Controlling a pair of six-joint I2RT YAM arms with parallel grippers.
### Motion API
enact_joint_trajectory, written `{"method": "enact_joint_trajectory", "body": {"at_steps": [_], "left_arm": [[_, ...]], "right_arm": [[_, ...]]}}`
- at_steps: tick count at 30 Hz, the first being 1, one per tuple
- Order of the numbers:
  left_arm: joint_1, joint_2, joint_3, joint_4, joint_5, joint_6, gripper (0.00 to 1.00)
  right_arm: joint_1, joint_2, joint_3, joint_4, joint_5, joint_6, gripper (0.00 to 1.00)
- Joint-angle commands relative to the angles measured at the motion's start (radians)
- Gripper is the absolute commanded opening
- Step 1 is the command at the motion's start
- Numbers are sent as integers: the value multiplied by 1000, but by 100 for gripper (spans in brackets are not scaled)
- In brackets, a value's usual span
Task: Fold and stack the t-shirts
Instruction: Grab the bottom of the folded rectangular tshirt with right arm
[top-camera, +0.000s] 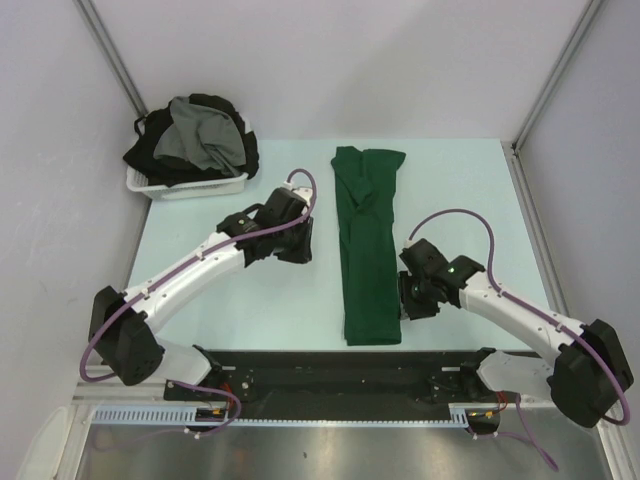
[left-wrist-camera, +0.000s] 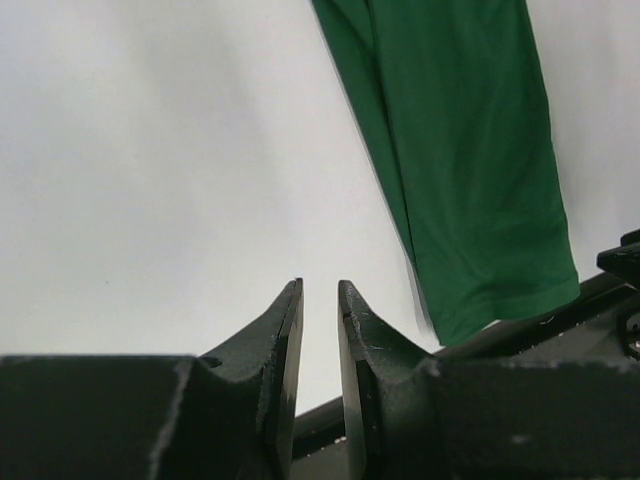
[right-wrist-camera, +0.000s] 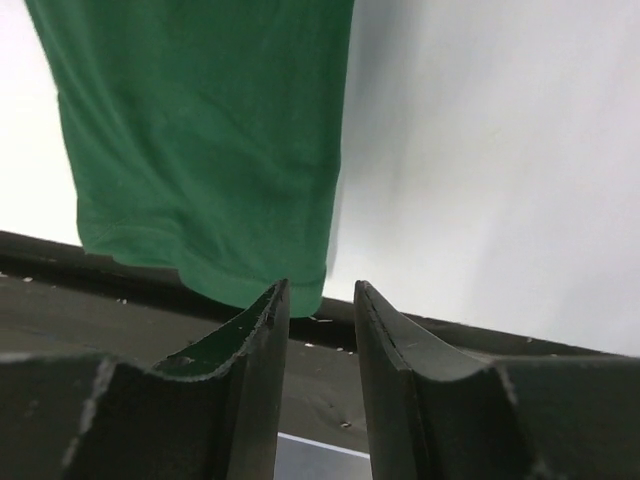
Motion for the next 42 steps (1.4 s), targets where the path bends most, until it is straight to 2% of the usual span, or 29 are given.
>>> {"method": "enact_joint_trajectory", "body": {"at_steps": [1,17,36,42], "left_arm": [[-31,-49,-31,7,6,-46,25],[-118,-68,3,-44,-13,-57,26],[-158,-100,-8,-105,-28,-43,25],[-161,-105,-15,-113,-29,-37,26]], "right_arm": [[15,-70,-41,17,-23,107,38],[164,-136,-188,128,64,289,42],[210,-38,-268,299,104,317,44],[221,-9,-286,343,109,325,40]]}}
